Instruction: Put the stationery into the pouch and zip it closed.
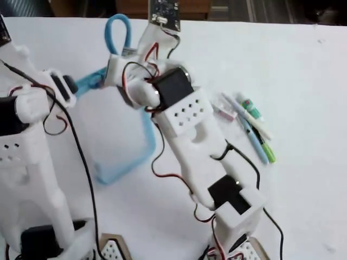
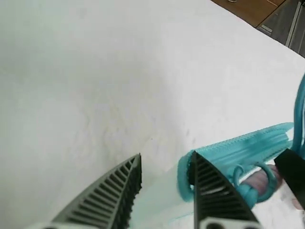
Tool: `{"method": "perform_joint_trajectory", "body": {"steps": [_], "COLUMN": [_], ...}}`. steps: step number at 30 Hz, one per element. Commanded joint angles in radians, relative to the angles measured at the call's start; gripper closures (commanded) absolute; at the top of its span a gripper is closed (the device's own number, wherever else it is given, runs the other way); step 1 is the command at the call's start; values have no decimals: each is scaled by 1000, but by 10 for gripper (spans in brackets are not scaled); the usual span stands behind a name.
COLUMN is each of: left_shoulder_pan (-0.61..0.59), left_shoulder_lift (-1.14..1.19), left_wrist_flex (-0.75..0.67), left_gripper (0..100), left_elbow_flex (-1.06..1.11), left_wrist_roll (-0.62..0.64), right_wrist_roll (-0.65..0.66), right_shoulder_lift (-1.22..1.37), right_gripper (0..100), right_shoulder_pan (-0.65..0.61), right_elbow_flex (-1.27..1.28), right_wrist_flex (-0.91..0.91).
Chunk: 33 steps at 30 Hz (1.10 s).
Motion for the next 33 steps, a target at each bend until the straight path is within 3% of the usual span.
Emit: {"method": "perform_joint_trajectory", "body": {"steps": [1, 7, 13, 15, 20, 33], "left_shoulder_pan": [-4, -42, -35, -8, 81, 196], "left_shoulder_lift": [-8, -8, -10, -10, -18, -140], "left_wrist_flex": [-26, -83, -141, -160, -163, -167], "left_gripper": [819, 825, 928, 976, 977, 978], "left_elbow_flex": [51, 155, 199, 199, 195, 199], "left_wrist_roll": [5, 8, -52, -94, -118, -236], "right_wrist_roll": [5, 3, 3, 3, 3, 12], "right_shoulder_lift": [-13, -15, -15, -15, -15, -15], "right_gripper": [981, 981, 981, 981, 981, 981], "right_shoulder_pan": [1, 1, 1, 1, 12, 266], "right_elbow_flex": [-9, -11, -11, -11, -11, -98], "right_wrist_flex": [4, 12, 12, 12, 8, -10]}}
